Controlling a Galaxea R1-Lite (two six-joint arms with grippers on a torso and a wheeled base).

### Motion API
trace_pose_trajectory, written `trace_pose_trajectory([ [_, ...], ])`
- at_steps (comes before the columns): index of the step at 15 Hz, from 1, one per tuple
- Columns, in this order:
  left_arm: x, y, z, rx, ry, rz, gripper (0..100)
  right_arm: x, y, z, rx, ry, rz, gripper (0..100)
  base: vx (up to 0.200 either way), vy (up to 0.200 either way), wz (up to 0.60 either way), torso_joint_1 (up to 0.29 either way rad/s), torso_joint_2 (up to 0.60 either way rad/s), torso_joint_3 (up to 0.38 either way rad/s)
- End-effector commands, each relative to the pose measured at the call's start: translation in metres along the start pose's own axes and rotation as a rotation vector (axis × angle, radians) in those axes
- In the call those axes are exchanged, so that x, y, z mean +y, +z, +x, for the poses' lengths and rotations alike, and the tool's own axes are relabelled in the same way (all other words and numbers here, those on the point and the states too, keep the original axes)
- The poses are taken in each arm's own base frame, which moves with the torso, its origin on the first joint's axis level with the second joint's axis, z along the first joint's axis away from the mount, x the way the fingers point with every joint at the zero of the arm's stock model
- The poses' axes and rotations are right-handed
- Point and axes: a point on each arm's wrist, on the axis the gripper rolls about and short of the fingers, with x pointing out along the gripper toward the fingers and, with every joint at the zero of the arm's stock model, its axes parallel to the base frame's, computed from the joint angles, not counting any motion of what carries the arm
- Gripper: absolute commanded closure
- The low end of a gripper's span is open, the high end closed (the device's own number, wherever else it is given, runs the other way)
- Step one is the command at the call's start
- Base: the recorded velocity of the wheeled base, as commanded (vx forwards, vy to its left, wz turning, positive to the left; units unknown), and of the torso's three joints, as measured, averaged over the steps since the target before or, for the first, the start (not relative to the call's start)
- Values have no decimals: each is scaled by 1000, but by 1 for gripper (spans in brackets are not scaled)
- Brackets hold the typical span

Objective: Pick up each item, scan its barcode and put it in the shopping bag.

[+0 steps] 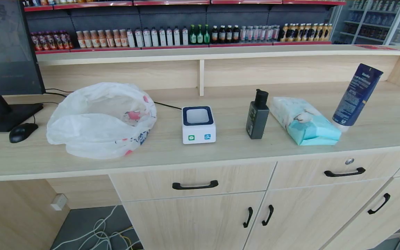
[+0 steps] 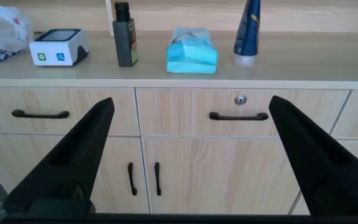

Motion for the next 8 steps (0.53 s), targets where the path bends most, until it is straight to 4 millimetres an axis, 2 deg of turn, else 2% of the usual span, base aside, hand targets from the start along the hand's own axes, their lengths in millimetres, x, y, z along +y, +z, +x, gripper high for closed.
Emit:
trace_pose_trajectory([
  [1, 0, 0, 0, -1, 0, 0, 0, -5, 33, 51, 10, 18, 6, 0, 0, 0, 0, 0, 0, 0],
  [3, 0, 0, 0, -1, 0, 0, 0, -6, 38, 90, -42, 30, 7, 0, 0, 0, 0, 0, 0, 0],
  [5, 0, 0, 0, -1, 0, -2, 0, -1, 34, 147, -149, 95, 18, 0, 0, 0, 0, 0, 0, 0],
  [8, 0, 0, 0, -1, 0, -2, 0, 6, 28, 191, -174, 131, 28, 0, 0, 0, 0, 0, 0, 0],
])
